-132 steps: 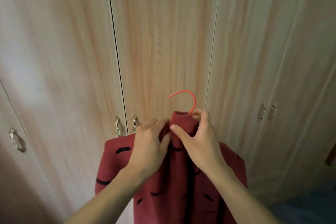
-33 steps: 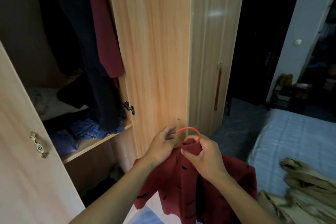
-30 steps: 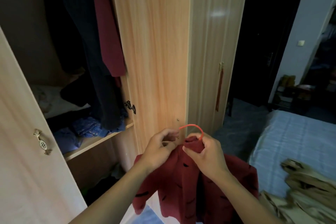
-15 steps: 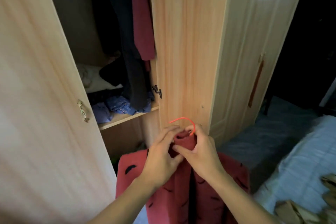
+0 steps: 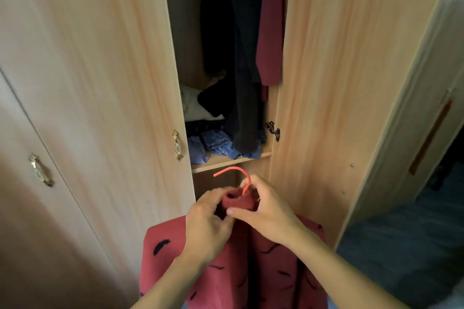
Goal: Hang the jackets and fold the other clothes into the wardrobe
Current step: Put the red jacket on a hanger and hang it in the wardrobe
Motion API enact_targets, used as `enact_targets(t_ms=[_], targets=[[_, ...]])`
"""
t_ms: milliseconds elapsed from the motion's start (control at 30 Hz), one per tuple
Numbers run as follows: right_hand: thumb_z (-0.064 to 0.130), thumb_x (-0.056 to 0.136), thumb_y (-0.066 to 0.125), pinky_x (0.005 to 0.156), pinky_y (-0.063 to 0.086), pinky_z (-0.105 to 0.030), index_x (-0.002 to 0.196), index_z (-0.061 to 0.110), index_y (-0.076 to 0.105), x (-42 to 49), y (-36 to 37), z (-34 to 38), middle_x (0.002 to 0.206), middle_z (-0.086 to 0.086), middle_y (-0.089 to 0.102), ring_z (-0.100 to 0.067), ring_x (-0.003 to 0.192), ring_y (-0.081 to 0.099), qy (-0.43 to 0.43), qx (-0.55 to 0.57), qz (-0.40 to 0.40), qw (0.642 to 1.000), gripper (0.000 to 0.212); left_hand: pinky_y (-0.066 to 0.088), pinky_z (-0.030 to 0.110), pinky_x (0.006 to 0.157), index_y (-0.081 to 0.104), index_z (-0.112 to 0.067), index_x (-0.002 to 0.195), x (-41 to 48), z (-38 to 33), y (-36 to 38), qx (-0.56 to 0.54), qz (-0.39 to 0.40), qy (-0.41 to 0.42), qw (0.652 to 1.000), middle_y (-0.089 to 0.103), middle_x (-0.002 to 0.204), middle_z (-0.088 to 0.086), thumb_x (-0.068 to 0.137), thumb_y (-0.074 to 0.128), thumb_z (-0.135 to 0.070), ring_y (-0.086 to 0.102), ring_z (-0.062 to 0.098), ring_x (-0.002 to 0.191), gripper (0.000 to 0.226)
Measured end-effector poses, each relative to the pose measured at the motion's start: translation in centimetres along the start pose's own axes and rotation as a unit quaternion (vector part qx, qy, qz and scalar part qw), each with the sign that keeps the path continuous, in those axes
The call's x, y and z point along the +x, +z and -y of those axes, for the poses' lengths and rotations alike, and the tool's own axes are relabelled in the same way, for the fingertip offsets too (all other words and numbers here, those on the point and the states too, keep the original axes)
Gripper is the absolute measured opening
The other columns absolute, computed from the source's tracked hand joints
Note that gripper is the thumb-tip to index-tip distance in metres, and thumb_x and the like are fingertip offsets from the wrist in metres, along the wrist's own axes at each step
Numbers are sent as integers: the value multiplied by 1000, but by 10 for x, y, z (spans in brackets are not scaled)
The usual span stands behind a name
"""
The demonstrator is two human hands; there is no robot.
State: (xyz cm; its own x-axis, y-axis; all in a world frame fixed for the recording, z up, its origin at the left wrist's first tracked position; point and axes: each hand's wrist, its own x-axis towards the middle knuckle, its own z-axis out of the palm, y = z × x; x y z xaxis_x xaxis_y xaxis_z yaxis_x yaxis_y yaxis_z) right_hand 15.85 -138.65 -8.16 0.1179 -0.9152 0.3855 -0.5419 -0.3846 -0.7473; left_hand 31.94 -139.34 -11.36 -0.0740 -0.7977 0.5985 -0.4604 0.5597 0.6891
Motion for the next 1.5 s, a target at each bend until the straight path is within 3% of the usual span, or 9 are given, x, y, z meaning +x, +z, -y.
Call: enact_targets(t_ms=[200, 400, 533, 633, 800, 967, 1100, 1267, 1500], targets=[[36, 68, 85, 83, 51, -33, 96, 27, 59, 53, 40, 27, 98, 8, 66, -10, 90, 63, -55, 40, 58, 996, 39, 57, 40, 76, 60, -41, 116, 19, 31, -51, 6, -62, -14, 998, 72, 99, -16, 75, 65, -29, 69, 7, 90, 44], [59, 77, 67, 77, 47, -20, 112, 30, 62, 105, 64, 50, 103, 9, 64, -6, 93, 60, -93, 69, 121, 986, 46, 57, 39, 84, 71, -35, 107, 26, 68, -97, -1, -126, -64, 990, 74, 100, -16, 78, 81, -11, 70, 5, 97, 39], [63, 92, 33, 87, 46, -21, 112, 26, 64, 150, 71, 56, 102, 14, 65, -1, 102, 60, -82, 112, 74, 988, 52, 53, 26, 86, 67, -44, 101, 31, 83, -115, 40, -160, -76, 983, 73, 99, -18, 72, 84, 0, 68, -1, 96, 55], [55, 96, 32, 95, 47, -27, 118, 22, 63, 193, 76, 50, 108, 14, 64, 4, 106, 57, -67, 132, 3, 989, 50, 54, 27, 82, 70, -40, 102, 35, 94, -124, 68, -185, -78, 977, 73, 96, -17, 73, 86, -4, 69, -2, 92, 49], [47, 92, 57, 108, 39, -33, 144, 32, 37, 265, 90, 25, 141, 17, 42, 0, 126, 41, -55, 99, 28, 993, 58, 57, 37, 77, 63, -51, 107, 54, 97, -125, 120, -216, -83, 965, 72, 91, -15, 70, 81, -29, 70, 4, 87, 46], [53, 91, 57, 103, 26, -29, 156, 30, 7, 325, 99, 6, 162, 4, 20, -17, 146, 26, 7, 107, 73, 992, 85, 54, 30, 68, 58, -66, 104, 73, 94, -116, 176, -229, -74, 954, 70, 84, -14, 70, 70, -54, 67, -2, 76, 38], [54, 92, 56, 112, 35, -36, 157, 27, 5, 353, 113, 1, 159, 3, 32, -18, 140, 39, 9, 152, 132, 979, 87, 55, 30, 68, 64, -59, 102, 84, 91, -107, 196, -251, -82, 944, 71, 82, -13, 70, 78, -47, 68, 0, 76, 37], [44, 89, 63, 92, 44, -28, 152, 28, 22, 364, 121, -2, 139, 9, 52, -4, 109, 55, -11, 207, 97, 974, 77, 57, 30, 67, 69, -41, 103, 86, 85, -89, 192, -267, -106, 938, 73, 84, -15, 69, 81, -46, 70, 0, 78, 37], [39, 87, 66, 73, 41, -10, 147, 29, 29, 328, 120, 3, 117, 22, 54, 13, 92, 54, -23, 209, 44, 977, 72, 60, 36, 69, 75, -29, 101, 60, 79, -75, 195, -263, -136, 935, 74, 89, -15, 72, 87, -26, 72, 6, 81, 31]])
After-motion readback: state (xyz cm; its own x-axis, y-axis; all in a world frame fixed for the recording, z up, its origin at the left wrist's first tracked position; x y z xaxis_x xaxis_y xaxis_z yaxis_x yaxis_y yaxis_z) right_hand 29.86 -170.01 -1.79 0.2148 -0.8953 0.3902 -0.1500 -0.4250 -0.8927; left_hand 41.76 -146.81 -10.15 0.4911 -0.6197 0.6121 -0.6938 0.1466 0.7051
